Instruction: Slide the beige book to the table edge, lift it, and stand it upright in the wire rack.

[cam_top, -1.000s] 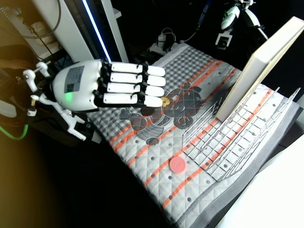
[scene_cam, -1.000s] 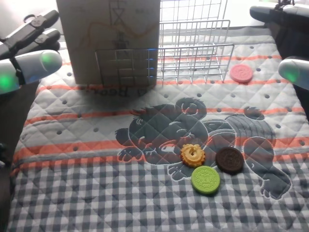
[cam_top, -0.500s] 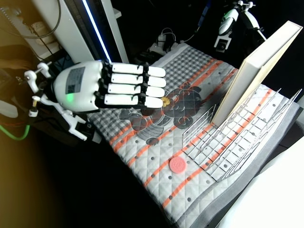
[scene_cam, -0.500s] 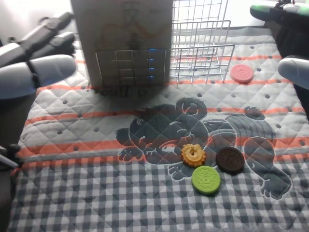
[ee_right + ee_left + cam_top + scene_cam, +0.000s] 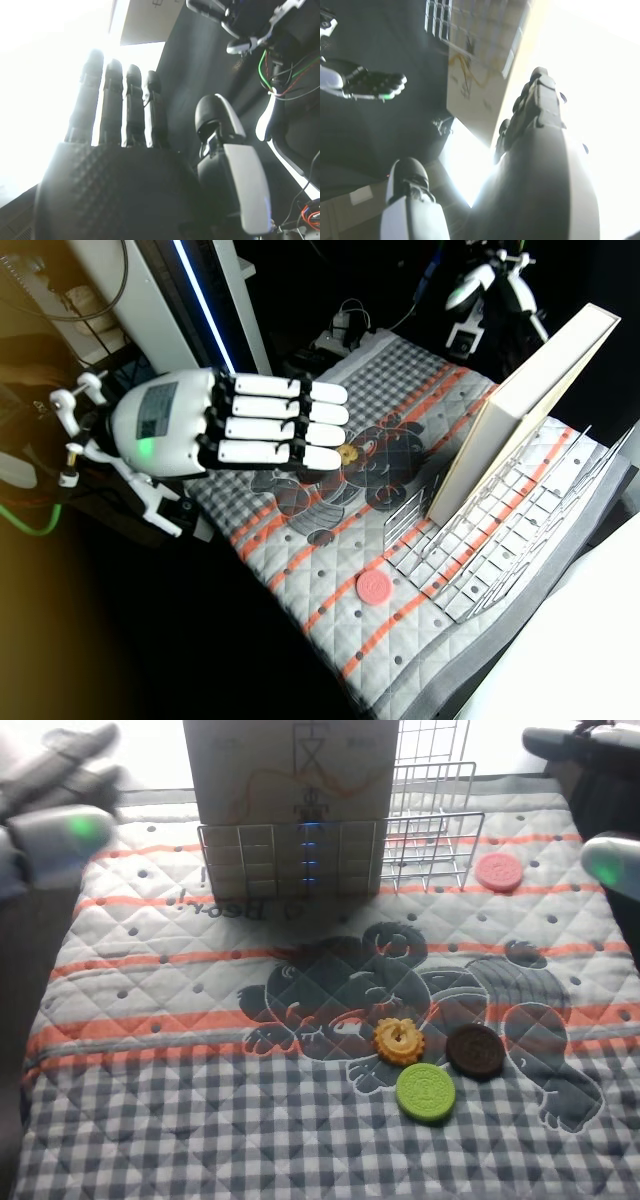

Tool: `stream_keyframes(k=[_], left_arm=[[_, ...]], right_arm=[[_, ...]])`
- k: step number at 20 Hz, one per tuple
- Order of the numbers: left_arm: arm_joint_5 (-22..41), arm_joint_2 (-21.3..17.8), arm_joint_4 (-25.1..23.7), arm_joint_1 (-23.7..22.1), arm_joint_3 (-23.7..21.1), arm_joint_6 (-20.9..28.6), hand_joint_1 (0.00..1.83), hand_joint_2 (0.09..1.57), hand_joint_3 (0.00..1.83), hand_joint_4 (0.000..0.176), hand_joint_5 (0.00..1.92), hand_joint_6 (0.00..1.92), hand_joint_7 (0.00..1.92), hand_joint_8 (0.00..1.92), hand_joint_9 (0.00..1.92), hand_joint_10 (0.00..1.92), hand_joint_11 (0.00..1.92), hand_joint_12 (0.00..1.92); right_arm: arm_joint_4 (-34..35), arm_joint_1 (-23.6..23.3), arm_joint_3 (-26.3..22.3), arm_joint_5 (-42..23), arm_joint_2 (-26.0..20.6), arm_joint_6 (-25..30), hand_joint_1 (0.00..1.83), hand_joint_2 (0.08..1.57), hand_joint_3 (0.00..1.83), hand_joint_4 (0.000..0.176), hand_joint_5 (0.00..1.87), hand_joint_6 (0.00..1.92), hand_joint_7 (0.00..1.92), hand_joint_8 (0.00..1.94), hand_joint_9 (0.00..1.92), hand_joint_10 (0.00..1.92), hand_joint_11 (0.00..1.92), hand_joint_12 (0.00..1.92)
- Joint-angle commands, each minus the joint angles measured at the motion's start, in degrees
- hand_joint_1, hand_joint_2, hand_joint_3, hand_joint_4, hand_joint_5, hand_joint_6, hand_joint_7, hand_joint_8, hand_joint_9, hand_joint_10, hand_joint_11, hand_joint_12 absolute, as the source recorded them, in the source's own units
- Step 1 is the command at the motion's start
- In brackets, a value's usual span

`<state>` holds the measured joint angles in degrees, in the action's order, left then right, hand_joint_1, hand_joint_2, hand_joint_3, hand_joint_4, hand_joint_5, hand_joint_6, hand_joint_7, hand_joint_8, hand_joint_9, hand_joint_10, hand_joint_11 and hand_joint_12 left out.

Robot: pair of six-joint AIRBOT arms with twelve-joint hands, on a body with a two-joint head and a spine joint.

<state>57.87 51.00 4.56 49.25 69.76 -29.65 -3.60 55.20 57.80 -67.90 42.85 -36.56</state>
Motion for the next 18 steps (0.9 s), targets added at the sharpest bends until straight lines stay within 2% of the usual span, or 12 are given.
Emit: stream_keyframes(k=[1, 2, 3, 4, 5, 6, 8, 9, 10, 12, 13, 18], left_arm=[[12.06, -1.49, 2.40, 0.27, -0.88, -0.79, 0.46, 0.90, 0.00, 0.174, 0.00, 0.00, 0.00, 0.00, 0.00, 0.00, 0.00, 0.00], [14.42, -2.62, 3.44, 1.18, -1.98, -1.83, 0.46, 0.90, 0.00, 0.174, 0.00, 0.00, 0.00, 0.00, 0.00, 0.00, 0.00, 0.00], [18.58, -4.27, 4.78, 2.67, -3.89, -3.73, 0.38, 0.94, 0.02, 0.145, 0.00, 0.00, 0.00, 0.00, 0.00, 0.00, 0.00, 0.00], [22.89, -5.62, 5.57, 4.10, -5.97, -5.62, 0.35, 1.08, 0.02, 0.102, 0.00, 0.00, 0.00, 0.00, 0.00, 0.00, 0.00, 0.00], [24.79, -6.17, 5.60, 4.80, -7.05, -6.52, 0.35, 1.08, 0.02, 0.102, 0.00, 0.00, 0.00, 0.00, 0.00, 0.00, 0.00, 0.00], [26.99, -6.77, 5.57, 6.12, -8.58, -7.40, 0.32, 1.20, 0.01, 0.007, 0.00, 0.00, 0.00, 0.00, 0.00, 0.00, 0.00, 0.00], [30.41, -6.72, 5.80, 9.09, -10.35, -7.55, 0.31, 1.16, 0.00, 0.018, 0.00, 0.00, 0.00, 0.00, 0.00, 0.00, 0.00, 0.00], [31.48, -6.42, 5.97, 10.04, -10.84, -7.56, 0.31, 1.16, 0.00, 0.018, 0.00, 0.00, 0.00, 0.00, 0.00, 0.00, 0.00, 0.00], [33.80, -5.92, 6.44, 11.79, -11.69, -7.57, 0.33, 1.16, 0.00, 0.016, 0.10, 0.01, 0.05, 0.00, 0.00, 0.00, 0.00, 0.00], [35.86, -5.87, 6.59, 12.80, -12.33, -7.60, 0.35, 1.15, 0.00, 0.014, 0.09, 0.00, 0.04, 0.00, 0.00, 0.00, 0.00, 0.00], [37.07, -5.90, 6.59, 13.14, -12.60, -7.60, 0.20, 1.20, 0.02, 0.000, 0.05, 0.00, 0.02, 0.00, 0.00, 0.00, 0.00, 0.00], [40.35, -5.79, 7.23, 14.47, -13.43, -7.28, 0.05, 1.27, 0.01, 0.000, 0.09, 0.01, 0.07, 0.01, 0.02, 0.00, 0.02, 0.01]], right_arm=[[2.15, -0.41, -0.33, -7.84, -0.55, -0.04, 0.24, 1.40, 0.00, 0.000, 0.31, 0.00, 0.32, 0.00, 0.29, 0.00, 0.29, 0.17], [2.59, -0.21, -0.52, -8.67, -0.81, -0.40, 0.24, 1.40, 0.00, 0.000, 0.31, 0.00, 0.32, 0.00, 0.29, 0.00, 0.29, 0.17], [3.79, 0.31, -1.22, -10.53, -1.25, -2.00, 0.25, 1.41, 0.00, 0.000, 0.30, 0.00, 0.31, 0.00, 0.27, 0.00, 0.22, 0.12], [5.33, 1.20, -2.27, -12.80, -1.80, -4.26, 0.20, 1.41, 0.00, 0.000, 0.29, 0.00, 0.27, 0.00, 0.24, 0.00, 0.20, 0.09], [5.99, 1.74, -2.67, -14.13, -2.05, -4.97, 0.20, 1.41, 0.00, 0.000, 0.29, 0.00, 0.27, 0.00, 0.24, 0.00, 0.20, 0.09], [6.76, 2.77, -3.11, -16.10, -2.22, -5.22, 0.28, 1.39, 0.00, 0.000, 0.28, 0.00, 0.23, 0.00, 0.21, 0.00, 0.18, 0.06], [7.53, 3.92, -3.49, -18.20, -1.75, -5.22, 0.26, 1.39, 0.00, 0.000, 0.25, 0.00, 0.20, 0.00, 0.18, 0.00, 0.14, 0.04], [7.74, 4.21, -3.56, -18.89, -1.18, -5.22, 0.26, 1.39, 0.00, 0.000, 0.25, 0.00, 0.20, 0.00, 0.18, 0.00, 0.14, 0.04], [8.27, 4.83, -3.67, -20.53, 0.06, -5.22, 0.17, 1.40, 0.00, 0.000, 0.19, 0.00, 0.16, 0.00, 0.14, 0.00, 0.12, 0.03], [8.76, 5.19, -3.87, -22.38, 0.89, -5.22, 0.14, 1.40, 0.00, 0.000, 0.16, 0.00, 0.13, 0.00, 0.13, 0.00, 0.12, 0.02], [8.86, 5.25, -3.95, -23.23, 1.19, -5.22, 0.22, 1.38, 0.00, 0.000, 0.12, 0.00, 0.07, 0.00, 0.06, 0.00, 0.08, 0.01], [8.95, 5.67, -4.00, -25.91, 2.28, -5.22, 0.24, 1.45, 0.00, 0.000, 0.13, 0.00, 0.10, 0.00, 0.07, 0.00, 0.05, 0.00]])
